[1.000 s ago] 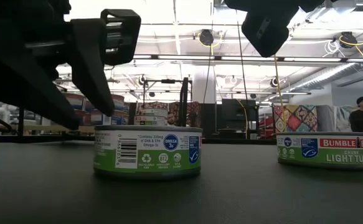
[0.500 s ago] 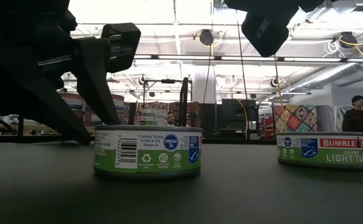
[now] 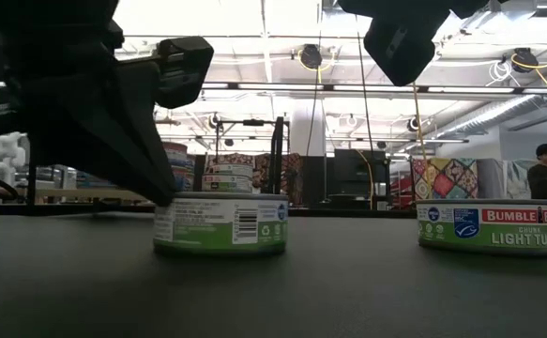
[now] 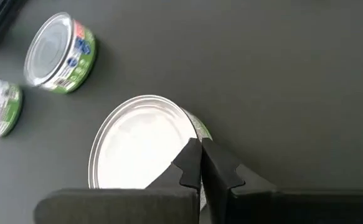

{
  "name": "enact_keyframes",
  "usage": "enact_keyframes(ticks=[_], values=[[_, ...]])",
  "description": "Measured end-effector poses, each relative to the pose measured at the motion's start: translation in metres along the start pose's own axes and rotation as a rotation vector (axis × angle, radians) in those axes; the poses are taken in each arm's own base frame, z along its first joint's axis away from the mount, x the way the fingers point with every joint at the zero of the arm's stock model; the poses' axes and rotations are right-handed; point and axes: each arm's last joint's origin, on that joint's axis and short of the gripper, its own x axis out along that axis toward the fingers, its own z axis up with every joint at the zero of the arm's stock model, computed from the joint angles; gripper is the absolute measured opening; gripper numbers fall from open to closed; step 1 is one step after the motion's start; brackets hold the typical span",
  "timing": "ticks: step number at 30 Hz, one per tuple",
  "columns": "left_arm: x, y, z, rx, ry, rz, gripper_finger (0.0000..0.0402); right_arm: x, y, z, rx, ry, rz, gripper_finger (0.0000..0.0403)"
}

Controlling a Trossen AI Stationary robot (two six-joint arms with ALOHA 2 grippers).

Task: Stack canned seafood by type on shelf
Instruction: Stack the bottom green tuna can on the bottom green tuna can on the shelf

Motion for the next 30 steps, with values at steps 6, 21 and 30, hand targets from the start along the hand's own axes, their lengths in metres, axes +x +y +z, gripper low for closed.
enact_keyframes(ticks=[6, 21, 30], values=[[0.000, 0.002, 0.000, -0.008, 0.021, 0.047, 0.0002, 0.000, 0.000, 0.000, -0.005, 0.000, 0.000, 0.0000], [-0.069, 0.045, 0.015, -0.050, 0.059, 0.247, 0.0001, 0.000, 0.000, -0.001, -0.092, 0.011, -0.006, 0.0000], [-0.123, 0.106, -0.017, -0.169, 0.168, 0.393, 0.0000, 0.001, -0.004, 0.000, -0.111, 0.020, -0.019, 0.0000]])
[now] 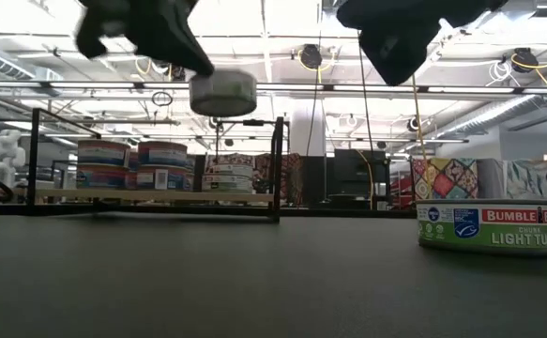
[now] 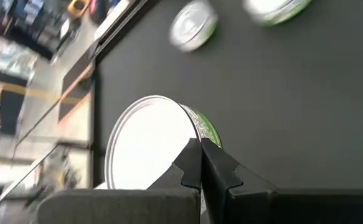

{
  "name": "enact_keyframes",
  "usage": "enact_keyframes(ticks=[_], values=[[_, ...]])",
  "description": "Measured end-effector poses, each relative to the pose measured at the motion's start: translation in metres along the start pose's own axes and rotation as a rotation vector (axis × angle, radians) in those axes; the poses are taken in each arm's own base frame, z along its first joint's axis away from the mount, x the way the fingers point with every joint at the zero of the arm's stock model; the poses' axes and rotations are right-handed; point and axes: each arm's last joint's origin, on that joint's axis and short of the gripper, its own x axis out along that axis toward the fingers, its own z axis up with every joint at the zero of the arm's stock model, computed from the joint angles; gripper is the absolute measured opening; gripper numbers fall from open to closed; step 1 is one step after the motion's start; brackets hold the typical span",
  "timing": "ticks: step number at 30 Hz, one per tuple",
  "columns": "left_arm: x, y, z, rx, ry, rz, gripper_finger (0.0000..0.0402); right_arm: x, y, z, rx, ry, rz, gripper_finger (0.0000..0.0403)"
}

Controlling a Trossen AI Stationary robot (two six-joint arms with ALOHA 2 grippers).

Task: Stack canned seafood by type on shelf
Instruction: Stack the bottom green tuna can on the bottom green tuna can on the shelf

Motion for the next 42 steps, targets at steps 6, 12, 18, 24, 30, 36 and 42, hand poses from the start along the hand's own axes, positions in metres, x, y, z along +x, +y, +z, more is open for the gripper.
enact_keyframes(ticks=[6, 12, 18, 24, 30, 36, 42], values=[[0.017, 0.041, -0.029, -0.021, 0.130, 0.044, 0.0000, 0.002, -0.011, 0.000, 0.003, 0.033, -0.042, 0.0000], [0.032, 0.078, -0.059, -0.079, 0.187, 0.036, 0.0000, 0.004, -0.024, 0.000, -0.008, 0.065, -0.088, 0.0000], [0.038, 0.110, -0.085, -0.153, 0.168, 0.026, 0.0000, 0.002, -0.037, -0.001, -0.044, 0.125, -0.136, 0.0000], [0.044, 0.127, -0.103, -0.201, 0.159, 0.026, 0.0000, 0.003, -0.054, 0.001, -0.030, 0.176, -0.117, 0.0000], [0.060, 0.127, -0.117, -0.215, 0.165, 0.015, 0.0000, 0.003, -0.067, 0.003, -0.023, 0.201, -0.126, 0.0000], [0.073, 0.121, -0.124, -0.215, 0.205, -0.011, 0.0000, 0.003, -0.070, 0.003, -0.024, 0.205, -0.116, 0.0000], [0.075, 0.120, -0.125, -0.215, 0.217, -0.017, 0.0000, 0.003, -0.072, 0.004, -0.042, 0.204, -0.121, 0.0000]])
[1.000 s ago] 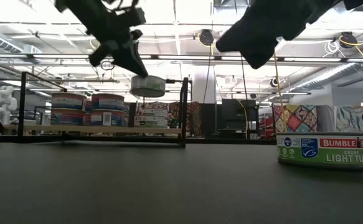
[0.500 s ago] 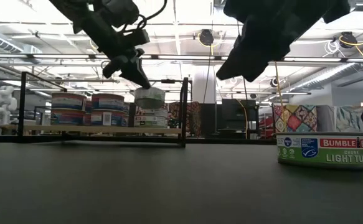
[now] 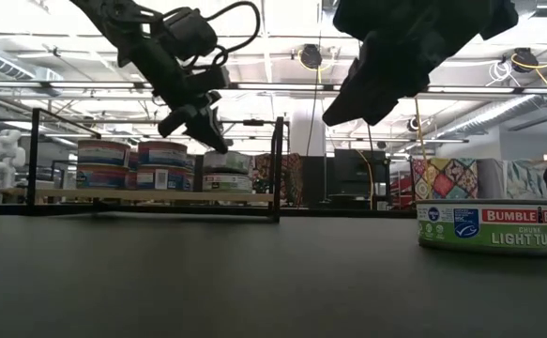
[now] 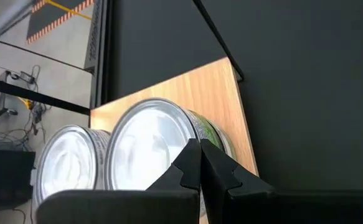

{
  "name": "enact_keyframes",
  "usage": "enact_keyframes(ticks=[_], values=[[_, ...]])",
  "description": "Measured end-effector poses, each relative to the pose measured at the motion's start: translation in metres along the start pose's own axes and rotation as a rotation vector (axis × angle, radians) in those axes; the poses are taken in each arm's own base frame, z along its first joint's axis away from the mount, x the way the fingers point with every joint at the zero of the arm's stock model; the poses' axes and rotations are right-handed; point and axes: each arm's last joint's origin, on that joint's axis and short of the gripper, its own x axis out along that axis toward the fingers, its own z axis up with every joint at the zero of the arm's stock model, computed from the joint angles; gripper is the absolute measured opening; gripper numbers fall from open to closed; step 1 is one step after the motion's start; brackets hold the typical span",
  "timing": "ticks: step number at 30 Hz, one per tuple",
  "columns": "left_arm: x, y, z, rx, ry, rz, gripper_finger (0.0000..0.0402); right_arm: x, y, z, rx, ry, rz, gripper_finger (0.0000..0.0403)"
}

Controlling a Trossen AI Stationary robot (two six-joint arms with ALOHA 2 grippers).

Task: Stack canned seafood by type on shelf
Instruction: Stack the bottom green tuna can on the bottom green tuna can on the shelf, then stack the bottom green tuna can on the top green tuna can on the shelf

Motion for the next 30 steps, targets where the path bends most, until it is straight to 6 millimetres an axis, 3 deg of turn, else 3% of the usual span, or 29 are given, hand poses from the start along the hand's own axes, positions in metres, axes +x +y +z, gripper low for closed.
enact_keyframes(ticks=[7, 20, 30], values=[[0.000, -0.001, -0.001, -0.001, 0.009, -0.010, 0.0005, 0.000, -0.003, 0.001, 0.006, -0.002, -0.008, 0.0000], [-0.001, -0.005, 0.005, -0.008, -0.017, -0.020, 0.0071, 0.000, -0.004, 0.002, 0.005, -0.012, -0.008, 0.0000], [-0.044, -0.007, 0.026, -0.045, -0.204, -0.034, 0.0091, 0.001, -0.003, 0.002, 0.108, -0.019, -0.005, 0.0000]])
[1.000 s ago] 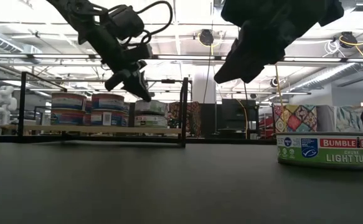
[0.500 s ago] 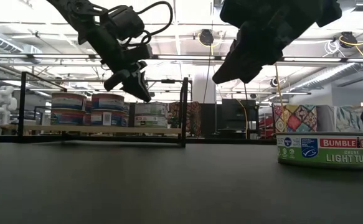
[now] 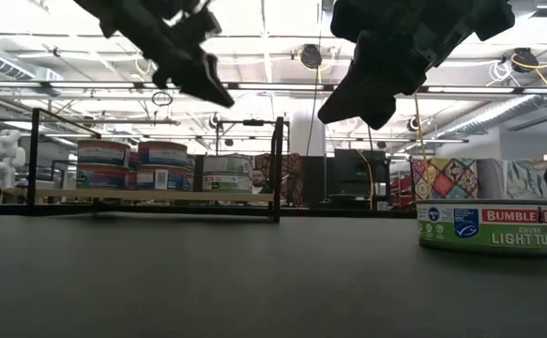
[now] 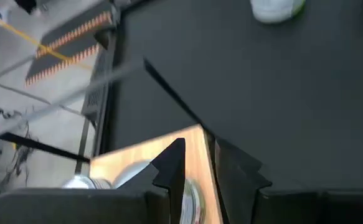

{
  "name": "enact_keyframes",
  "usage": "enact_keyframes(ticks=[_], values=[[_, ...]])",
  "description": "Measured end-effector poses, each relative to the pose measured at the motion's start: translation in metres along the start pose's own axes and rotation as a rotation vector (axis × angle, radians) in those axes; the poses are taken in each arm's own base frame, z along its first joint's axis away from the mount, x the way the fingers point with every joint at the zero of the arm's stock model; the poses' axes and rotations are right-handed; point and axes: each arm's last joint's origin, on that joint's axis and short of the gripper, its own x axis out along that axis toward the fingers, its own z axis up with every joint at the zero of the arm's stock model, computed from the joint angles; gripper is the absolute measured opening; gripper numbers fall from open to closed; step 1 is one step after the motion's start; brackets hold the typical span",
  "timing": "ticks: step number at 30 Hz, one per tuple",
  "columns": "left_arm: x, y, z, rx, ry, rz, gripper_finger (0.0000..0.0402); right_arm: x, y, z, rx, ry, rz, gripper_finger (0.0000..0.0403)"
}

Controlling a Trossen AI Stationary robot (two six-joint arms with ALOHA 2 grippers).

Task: Stack canned seafood by type on shelf
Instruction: Stack the bottom green tuna can on the top green tuna can on the shelf

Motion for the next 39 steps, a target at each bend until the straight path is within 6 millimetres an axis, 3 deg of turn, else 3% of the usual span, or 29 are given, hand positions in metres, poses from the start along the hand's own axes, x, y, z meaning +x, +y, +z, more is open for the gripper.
enact_keyframes(ticks=[4, 8, 13, 21, 31, 34, 39], values=[[-0.019, -0.004, 0.009, 0.001, -0.086, -0.034, 0.0091, 0.000, 0.000, 0.000, 0.089, 0.000, 0.001, 0.0000], [-0.031, -0.014, 0.013, 0.022, -0.217, -0.184, 0.0091, -0.001, 0.005, -0.002, 0.186, 0.009, 0.020, 0.0000], [-0.024, -0.037, 0.009, 0.072, -0.425, -0.368, 0.0091, -0.003, 0.021, -0.008, 0.279, 0.044, 0.088, 0.0000], [-0.010, -0.073, 0.010, 0.170, -0.658, -0.377, 0.0091, -0.012, 0.062, -0.026, 0.498, 0.119, 0.175, 0.0000], [0.037, -0.116, 0.017, 0.223, -0.742, -0.446, 0.0091, -0.037, 0.118, -0.070, 0.739, 0.235, 0.158, 0.0000], [0.055, -0.127, 0.021, 0.232, -0.761, -0.457, 0.0091, -0.044, 0.124, -0.084, 0.784, 0.292, 0.093, 0.0000], [0.080, -0.139, 0.036, 0.239, -0.726, -0.500, 0.0091, -0.050, 0.115, -0.102, 0.805, 0.396, -0.096, 0.0000]])
